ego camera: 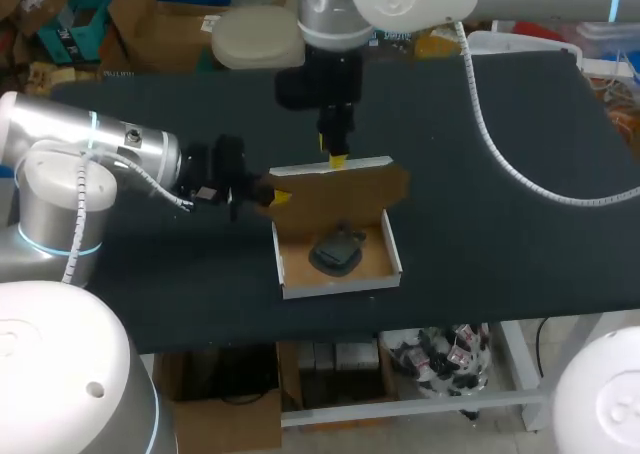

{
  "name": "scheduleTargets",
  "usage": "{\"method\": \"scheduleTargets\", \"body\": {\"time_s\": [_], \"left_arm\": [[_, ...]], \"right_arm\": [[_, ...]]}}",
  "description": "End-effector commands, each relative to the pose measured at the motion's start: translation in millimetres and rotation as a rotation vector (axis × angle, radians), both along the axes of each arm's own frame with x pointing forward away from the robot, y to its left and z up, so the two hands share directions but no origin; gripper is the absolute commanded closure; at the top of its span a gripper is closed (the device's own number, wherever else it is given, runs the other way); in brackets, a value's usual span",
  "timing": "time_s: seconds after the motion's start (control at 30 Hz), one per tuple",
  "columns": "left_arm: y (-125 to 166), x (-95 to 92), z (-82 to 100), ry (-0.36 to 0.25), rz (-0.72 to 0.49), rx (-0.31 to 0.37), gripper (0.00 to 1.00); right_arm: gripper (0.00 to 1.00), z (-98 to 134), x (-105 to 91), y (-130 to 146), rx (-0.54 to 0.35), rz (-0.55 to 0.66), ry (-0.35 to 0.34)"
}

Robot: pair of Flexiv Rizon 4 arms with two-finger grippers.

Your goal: Assemble the packaging by folding the flat box into shape, placing the metal phone stand inside, and closing the box properly

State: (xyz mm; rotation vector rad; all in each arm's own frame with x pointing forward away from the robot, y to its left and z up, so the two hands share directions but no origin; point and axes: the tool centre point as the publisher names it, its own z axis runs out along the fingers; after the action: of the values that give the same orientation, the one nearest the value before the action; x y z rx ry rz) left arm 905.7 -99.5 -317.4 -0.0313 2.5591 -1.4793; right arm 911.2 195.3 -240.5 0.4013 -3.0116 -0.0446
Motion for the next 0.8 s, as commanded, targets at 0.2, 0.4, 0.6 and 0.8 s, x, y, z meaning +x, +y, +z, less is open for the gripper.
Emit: {"method": "scheduleTargets", "body": {"time_s": [0.2,0.4,0.6,0.8], "left_arm": [[0.0,1.4,-3.5,0.0,-0.002,0.0,1.0],[0.0,1.4,-3.5,0.0,-0.002,0.0,1.0],[0.0,1.4,-3.5,0.0,-0.002,0.0,1.0],[0.0,1.4,-3.5,0.0,-0.002,0.0,1.0]], "right_arm": [[0.5,-5.3,1.7,6.9,-0.013,0.003,0.01],[0.48,-7.7,4.1,8.8,-0.017,0.002,0.014],[0.47,-12.2,5.8,9.6,-0.021,0.001,0.021],[0.47,-14.6,7.6,9.9,-0.024,-0.001,0.029]]}}
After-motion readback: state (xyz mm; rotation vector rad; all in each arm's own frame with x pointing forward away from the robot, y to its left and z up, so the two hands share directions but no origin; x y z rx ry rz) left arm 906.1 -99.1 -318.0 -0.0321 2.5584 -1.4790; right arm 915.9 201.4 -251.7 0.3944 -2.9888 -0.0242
